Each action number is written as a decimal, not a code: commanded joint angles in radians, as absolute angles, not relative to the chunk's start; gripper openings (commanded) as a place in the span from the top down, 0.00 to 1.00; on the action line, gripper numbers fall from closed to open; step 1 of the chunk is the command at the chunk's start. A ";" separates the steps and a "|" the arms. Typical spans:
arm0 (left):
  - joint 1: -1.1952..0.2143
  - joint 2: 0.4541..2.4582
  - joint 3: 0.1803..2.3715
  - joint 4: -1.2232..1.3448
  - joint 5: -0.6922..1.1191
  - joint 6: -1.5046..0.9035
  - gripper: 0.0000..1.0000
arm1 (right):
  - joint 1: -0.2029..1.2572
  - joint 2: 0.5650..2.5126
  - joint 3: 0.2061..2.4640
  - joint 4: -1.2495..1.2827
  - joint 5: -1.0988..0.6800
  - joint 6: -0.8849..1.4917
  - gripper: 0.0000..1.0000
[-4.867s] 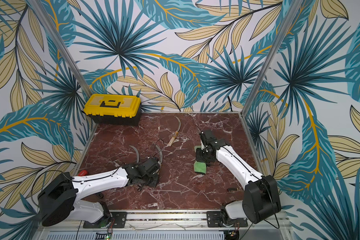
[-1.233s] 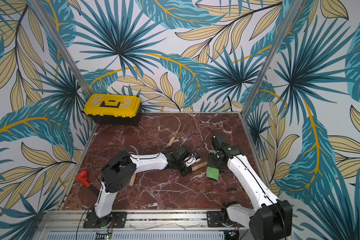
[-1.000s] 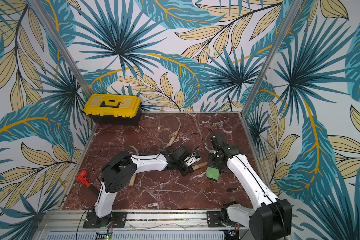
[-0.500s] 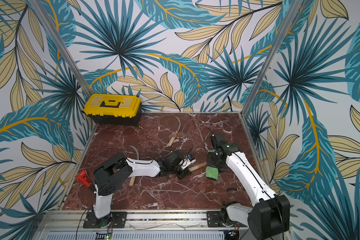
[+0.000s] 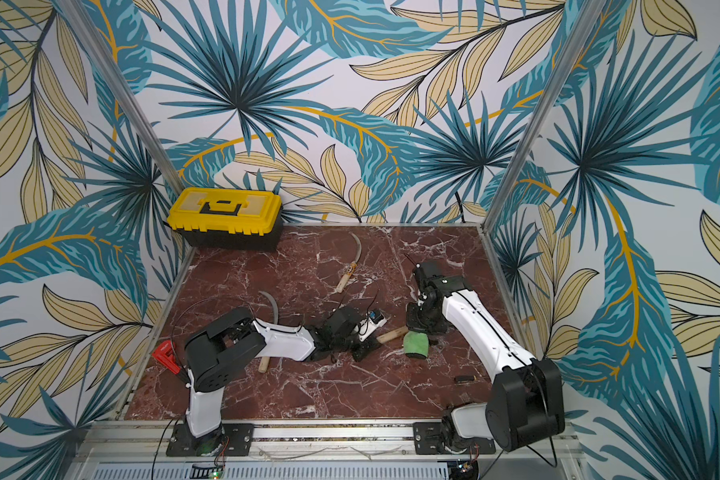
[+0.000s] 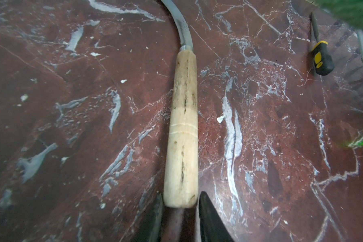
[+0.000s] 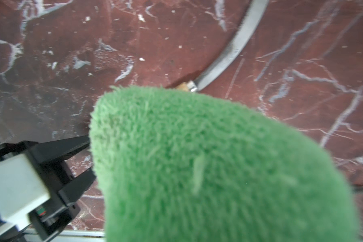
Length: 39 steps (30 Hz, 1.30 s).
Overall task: Wipe small sickles with rags
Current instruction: Wipe the small sickle at the center of the board.
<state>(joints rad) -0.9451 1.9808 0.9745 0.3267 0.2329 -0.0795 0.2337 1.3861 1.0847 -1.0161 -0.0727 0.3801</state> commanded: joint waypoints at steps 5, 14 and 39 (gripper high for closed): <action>-0.939 2.011 0.957 0.382 0.257 -0.098 0.70 | 0.274 1.480 1.078 -0.940 -0.166 0.388 0.88; -0.939 2.014 0.953 0.398 0.268 -0.104 0.90 | 0.330 1.570 1.024 -0.791 -0.175 0.466 0.87; -0.934 2.021 0.953 0.402 0.291 -0.111 1.00 | 0.337 1.369 1.006 -0.959 -0.006 0.513 0.30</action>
<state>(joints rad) -0.9386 1.9984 0.9642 0.3866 0.2737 -0.1036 0.3298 1.4113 1.0180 -0.8768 -0.0513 0.4923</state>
